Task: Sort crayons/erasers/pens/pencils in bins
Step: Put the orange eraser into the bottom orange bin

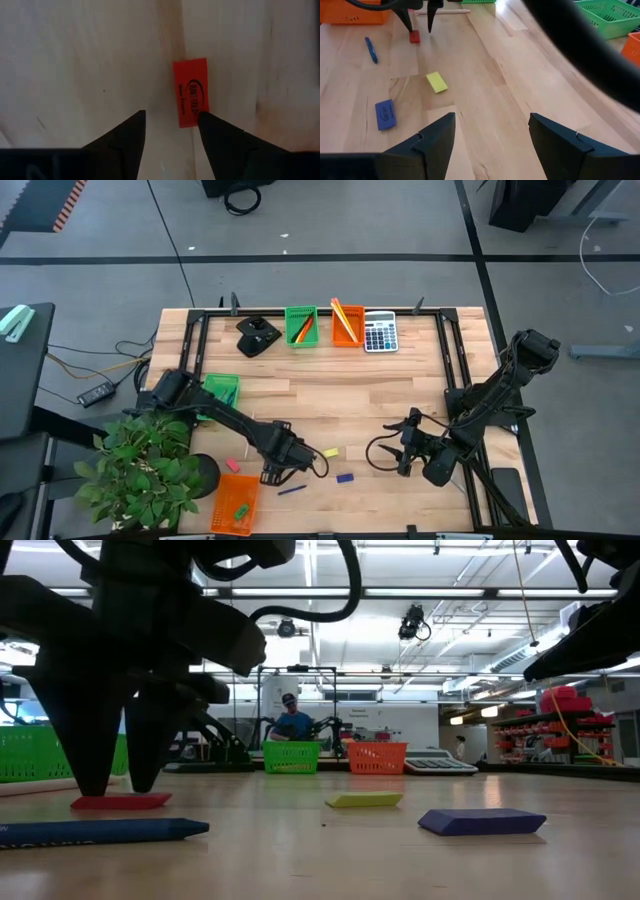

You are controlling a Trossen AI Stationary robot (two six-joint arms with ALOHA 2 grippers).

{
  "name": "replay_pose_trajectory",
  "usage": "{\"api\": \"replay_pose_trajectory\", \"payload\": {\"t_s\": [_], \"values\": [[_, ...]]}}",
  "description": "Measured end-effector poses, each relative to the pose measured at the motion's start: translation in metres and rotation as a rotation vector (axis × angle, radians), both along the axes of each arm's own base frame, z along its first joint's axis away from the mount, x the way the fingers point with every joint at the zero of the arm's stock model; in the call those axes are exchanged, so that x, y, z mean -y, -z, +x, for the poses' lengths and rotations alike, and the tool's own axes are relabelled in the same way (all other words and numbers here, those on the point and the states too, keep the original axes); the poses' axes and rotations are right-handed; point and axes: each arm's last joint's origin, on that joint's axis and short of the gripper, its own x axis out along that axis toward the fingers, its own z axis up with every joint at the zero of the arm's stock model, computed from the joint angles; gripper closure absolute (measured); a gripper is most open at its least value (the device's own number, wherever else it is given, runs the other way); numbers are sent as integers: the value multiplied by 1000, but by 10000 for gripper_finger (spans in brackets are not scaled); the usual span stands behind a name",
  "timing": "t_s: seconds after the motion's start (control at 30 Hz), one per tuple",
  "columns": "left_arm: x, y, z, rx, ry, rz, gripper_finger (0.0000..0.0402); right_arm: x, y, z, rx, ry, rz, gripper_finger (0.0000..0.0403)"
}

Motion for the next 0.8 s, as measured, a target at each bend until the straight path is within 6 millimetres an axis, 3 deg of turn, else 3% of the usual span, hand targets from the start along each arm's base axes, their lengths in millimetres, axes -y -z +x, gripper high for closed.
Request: {"api": "replay_pose_trajectory", "payload": {"t_s": [0.8], "values": [[29,2,-8,41,-56,-23,214,1,0,0,-7,0,-8,144]]}}
